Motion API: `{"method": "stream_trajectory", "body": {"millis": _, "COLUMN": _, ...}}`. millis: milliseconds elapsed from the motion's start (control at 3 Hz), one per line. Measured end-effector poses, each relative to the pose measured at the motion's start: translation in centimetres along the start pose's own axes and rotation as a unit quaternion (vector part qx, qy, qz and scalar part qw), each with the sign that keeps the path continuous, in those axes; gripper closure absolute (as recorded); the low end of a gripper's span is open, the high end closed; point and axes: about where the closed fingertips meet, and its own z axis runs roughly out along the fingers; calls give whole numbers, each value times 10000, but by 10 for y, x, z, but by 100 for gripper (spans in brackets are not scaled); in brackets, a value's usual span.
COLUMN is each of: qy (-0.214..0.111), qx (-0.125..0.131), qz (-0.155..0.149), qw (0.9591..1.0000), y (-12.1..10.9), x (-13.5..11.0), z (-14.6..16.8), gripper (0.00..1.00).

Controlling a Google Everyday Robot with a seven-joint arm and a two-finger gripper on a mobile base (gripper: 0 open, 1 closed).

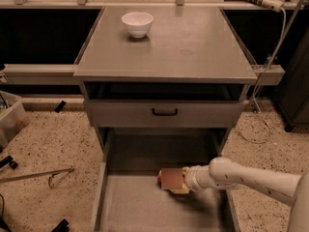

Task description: Place coke can into middle drawer

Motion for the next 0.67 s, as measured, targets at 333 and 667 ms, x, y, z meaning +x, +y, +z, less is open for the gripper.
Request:
{"method": "stream_trajectory", "body": {"millis": 333, "qy": 0, "qx": -1, "qz": 0, "qw": 10000, "y": 0, "x": 0, "z": 0, "gripper": 0}}
{"method": "stream_trajectory", "body": {"millis": 667, "qy": 0, "qx": -1, "qz": 0, "qw": 10000, "y": 0, "x": 0, "z": 0, "gripper": 0}}
